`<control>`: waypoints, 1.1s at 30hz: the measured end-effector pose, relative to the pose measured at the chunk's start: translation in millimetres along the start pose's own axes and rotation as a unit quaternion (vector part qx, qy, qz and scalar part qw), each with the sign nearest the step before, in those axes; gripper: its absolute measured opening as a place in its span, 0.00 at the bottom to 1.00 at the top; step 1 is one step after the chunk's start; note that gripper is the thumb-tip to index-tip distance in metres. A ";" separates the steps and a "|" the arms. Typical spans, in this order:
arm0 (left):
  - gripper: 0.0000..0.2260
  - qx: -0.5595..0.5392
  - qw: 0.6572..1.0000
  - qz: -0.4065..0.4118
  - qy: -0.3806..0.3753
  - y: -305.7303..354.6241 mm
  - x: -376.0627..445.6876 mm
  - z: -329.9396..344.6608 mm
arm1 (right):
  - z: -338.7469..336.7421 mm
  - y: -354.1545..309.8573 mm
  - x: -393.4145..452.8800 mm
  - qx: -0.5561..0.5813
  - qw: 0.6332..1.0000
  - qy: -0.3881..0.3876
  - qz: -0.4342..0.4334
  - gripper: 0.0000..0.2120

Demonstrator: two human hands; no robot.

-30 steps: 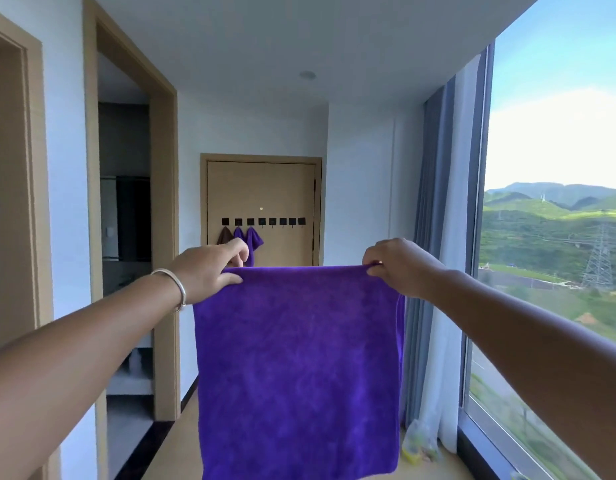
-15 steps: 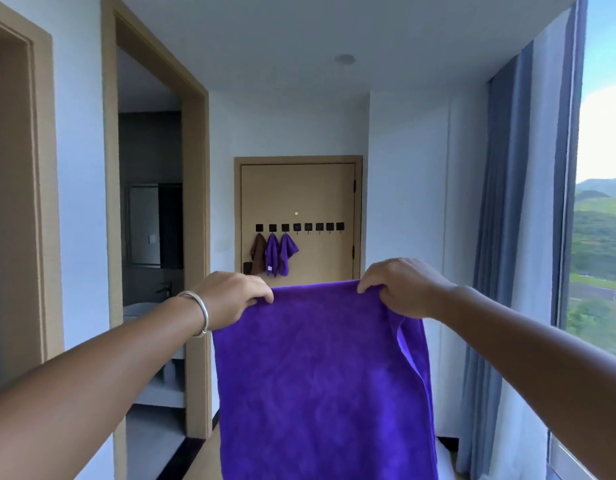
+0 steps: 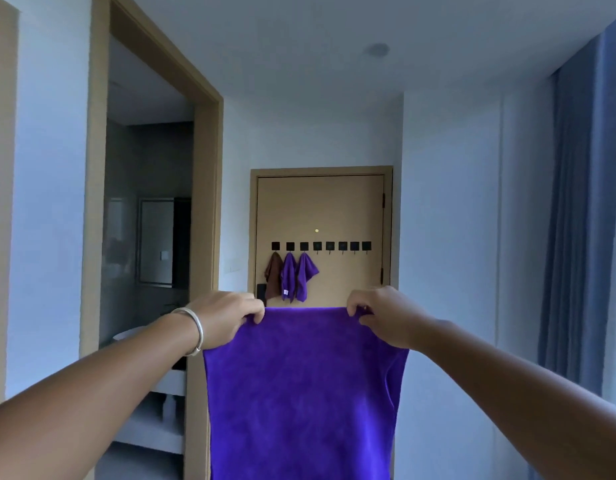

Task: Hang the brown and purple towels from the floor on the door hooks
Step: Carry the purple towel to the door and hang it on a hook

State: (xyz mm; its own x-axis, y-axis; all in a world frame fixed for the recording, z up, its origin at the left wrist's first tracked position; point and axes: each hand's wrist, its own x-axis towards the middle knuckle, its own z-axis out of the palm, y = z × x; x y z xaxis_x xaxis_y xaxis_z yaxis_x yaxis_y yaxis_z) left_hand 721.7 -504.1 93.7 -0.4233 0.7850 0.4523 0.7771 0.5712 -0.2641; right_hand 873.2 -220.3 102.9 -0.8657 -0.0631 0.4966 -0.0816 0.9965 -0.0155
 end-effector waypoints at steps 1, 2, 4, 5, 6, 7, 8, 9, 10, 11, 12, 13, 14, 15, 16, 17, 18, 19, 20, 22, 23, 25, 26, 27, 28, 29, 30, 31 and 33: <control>0.17 0.001 1.000 0.002 0.000 -13.4 11.9 14.0 | 13.1 6.0 16.7 0.003 1.000 -0.010 0.003 0.18; 0.20 0.001 1.000 0.007 0.004 -26.3 23.8 27.1 | 25.7 10.5 32.8 0.005 1.000 -0.017 0.003 0.20; 0.24 -0.005 1.000 0.024 0.018 -54.7 50.1 53.2 | 51.0 16.1 67.9 -0.005 0.999 -0.031 -0.005 0.23; 0.26 -0.014 0.999 0.032 0.023 -67.1 61.8 63.7 | 60.9 17.5 83.4 -0.016 0.999 -0.036 -0.008 0.24; 0.27 -0.027 0.999 0.039 0.024 -83.9 75.6 76.8 | 73.2 19.8 103.4 -0.029 0.999 -0.040 -0.007 0.26; 0.28 -0.039 0.998 0.045 0.023 -100.2 88.5 90.3 | 85.1 22.9 121.5 -0.040 0.998 -0.040 -0.001 0.27; 0.29 -0.048 0.997 0.051 0.022 -116.3 101.3 103.3 | 95.8 27.0 140.3 -0.047 0.998 -0.041 0.008 0.28; 0.29 -0.052 0.997 0.056 0.023 -131.1 113.7 116.0 | 105.1 32.3 157.1 -0.050 0.998 -0.043 0.018 0.28; 0.29 -0.052 0.997 0.061 0.022 -142.1 124.7 126.5 | 112.2 36.9 170.2 -0.051 0.997 -0.044 0.027 0.28; 0.29 -0.053 0.996 0.064 0.018 -154.6 136.3 137.4 | 120.7 41.1 186.0 -0.051 0.997 -0.045 0.034 0.27; 0.29 -0.055 0.996 0.065 0.017 -165.2 146.6 146.7 | 127.9 44.6 200.5 -0.051 0.997 -0.045 0.039 0.27; 0.29 -0.058 0.996 0.066 0.017 -175.0 156.3 155.5 | 135.0 47.7 214.9 -0.051 0.997 -0.047 0.040 0.26; 0.29 -0.057 0.996 0.067 0.019 -184.4 165.9 163.5 | 141.5 50.9 228.7 -0.053 0.997 -0.049 0.039 0.26; 0.29 -0.055 0.996 0.069 0.019 -192.0 174.0 170.4 | 147.0 54.0 240.0 -0.056 0.996 -0.050 0.038 0.25; 0.29 -0.054 0.996 0.072 0.021 -201.7 183.7 179.4 | 155.0 58.7 253.5 -0.060 0.996 -0.052 0.038 0.25; 0.29 -0.055 0.995 0.073 0.025 -210.3 192.7 188.7 | 163.2 64.0 265.4 -0.064 0.996 -0.051 0.038 0.25; 0.28 -0.059 0.995 0.073 0.031 -218.9 202.6 198.3 | 172.4 70.2 277.6 -0.066 0.996 -0.049 0.039 0.24; 0.28 -0.061 0.995 0.073 0.036 -226.6 212.9 207.5 | 181.9 77.3 288.8 -0.069 0.996 -0.046 0.040 0.24; 0.27 -0.061 0.995 0.072 0.040 -232.1 222.2 215.4 | 190.4 83.6 298.3 -0.070 0.996 -0.046 0.040 0.23; 0.26 -0.057 0.995 0.068 0.050 -243.3 245.5 234.1 | 209.7 98.9 323.1 -0.062 0.996 -0.050 0.045 0.18; 0.26 -0.059 0.995 0.062 0.052 -248.4 257.3 244.2 | 219.5 106.5 336.0 -0.049 0.996 -0.050 0.051 0.15; 0.25 -0.069 0.995 0.054 0.047 -258.7 280.3 264.8 | 237.9 122.8 360.0 -0.012 0.997 -0.040 0.066 0.10; 0.22 -0.074 0.995 0.052 0.038 -265.2 293.3 275.9 | 248.5 132.9 373.3 0.002 0.997 -0.033 0.072 0.09; 0.18 -0.080 0.995 0.051 0.028 -271.2 306.0 286.0 | 258.6 143.6 385.9 0.010 0.997 -0.025 0.074 0.08; 0.14 -0.085 0.995 0.050 0.016 -277.5 320.3 295.8 | 267.9 155.6 398.9 0.016 0.997 -0.022 0.076 0.08; 0.12 -0.086 0.995 0.049 0.007 -284.1 335.3 304.6 | 276.0 167.7 411.9 0.023 0.997 -0.022 0.076 0.09; 0.11 -0.080 0.996 0.048 0.000 -289.7 348.7 311.0 | 281.8 177.7 423.5 0.028 0.997 -0.026 0.073 0.10; 0.10 -0.069 0.996 0.048 0.001 -295.2 365.0 319.5 | 289.2 190.6 437.0 0.033 0.997 -0.031 0.067 0.12; 0.09 -0.039 0.998 0.051 0.024 -306.5 398.6 336.6 | 302.7 218.5 463.5 0.043 0.997 -0.036 0.055 0.15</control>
State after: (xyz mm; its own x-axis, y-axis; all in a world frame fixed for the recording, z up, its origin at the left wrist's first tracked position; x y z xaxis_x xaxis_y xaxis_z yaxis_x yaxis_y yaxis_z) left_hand 158.0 -285.6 68.2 -0.3180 0.8248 0.4676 0.8500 0.4665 -0.2447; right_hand 304.7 -48.1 67.0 -0.9046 0.0398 0.4243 -0.0236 0.9894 -0.1430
